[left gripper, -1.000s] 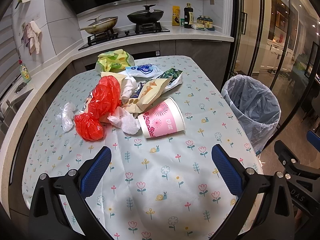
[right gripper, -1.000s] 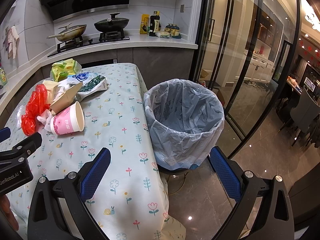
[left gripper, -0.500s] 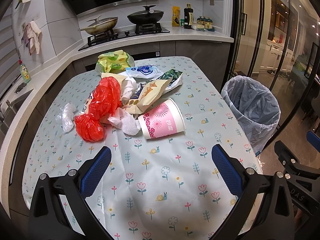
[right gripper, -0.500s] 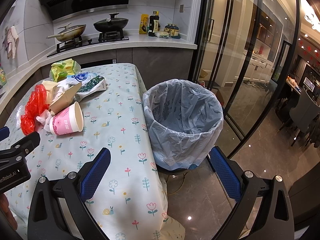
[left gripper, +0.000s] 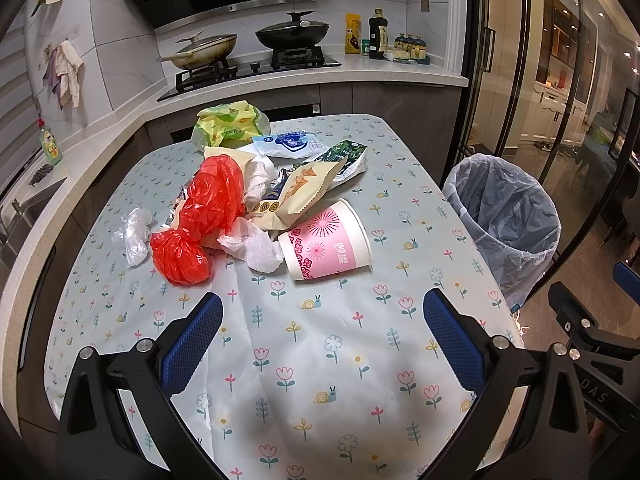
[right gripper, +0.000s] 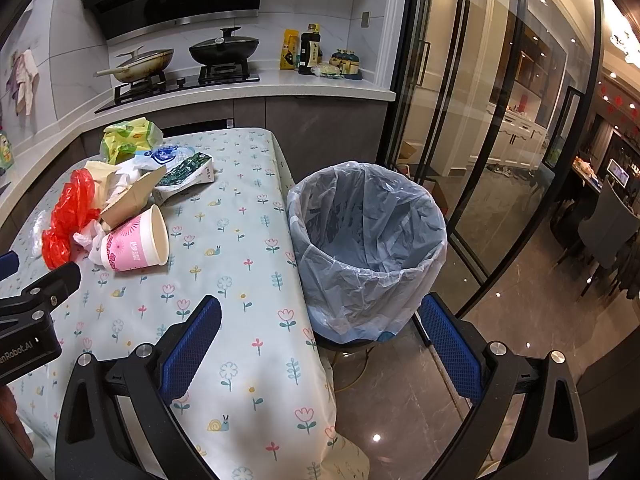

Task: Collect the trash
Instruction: 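Grasp the pink paper cup with the right gripper while the left gripper grasps the clear plastic bag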

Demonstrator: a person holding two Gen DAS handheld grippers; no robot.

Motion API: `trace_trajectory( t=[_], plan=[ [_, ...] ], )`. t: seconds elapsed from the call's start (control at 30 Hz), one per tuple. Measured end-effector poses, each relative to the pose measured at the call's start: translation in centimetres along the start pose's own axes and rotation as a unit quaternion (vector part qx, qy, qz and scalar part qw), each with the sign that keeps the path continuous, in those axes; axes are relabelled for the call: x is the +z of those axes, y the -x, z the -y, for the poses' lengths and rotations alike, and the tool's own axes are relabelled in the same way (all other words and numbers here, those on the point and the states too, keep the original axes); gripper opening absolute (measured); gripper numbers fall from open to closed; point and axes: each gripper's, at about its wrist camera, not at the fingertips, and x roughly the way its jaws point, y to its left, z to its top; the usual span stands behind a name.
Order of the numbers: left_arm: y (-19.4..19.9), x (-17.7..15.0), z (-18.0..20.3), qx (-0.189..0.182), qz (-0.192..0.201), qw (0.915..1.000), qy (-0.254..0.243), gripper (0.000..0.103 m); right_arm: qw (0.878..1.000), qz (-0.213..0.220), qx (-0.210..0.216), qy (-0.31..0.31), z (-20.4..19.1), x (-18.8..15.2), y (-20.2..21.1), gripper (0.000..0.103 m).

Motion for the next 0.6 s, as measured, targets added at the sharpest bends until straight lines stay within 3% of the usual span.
trace_trajectory(
  t=[0.33,0.6],
  plan=[
    [0.0,0.0,0.1,-0.003,-0.002,1.0,0.008,0.096,1.0,0.001,-0.004,0.005,-0.1,0.5,-0.3,0.096],
    [-0.6,0.3,-3.1,-0.006,-0.004,0.9996,0.027,0.096,1.0,0.001,0.0,0.015,-1.4,0.7,-0.4,0.096]
  ],
)
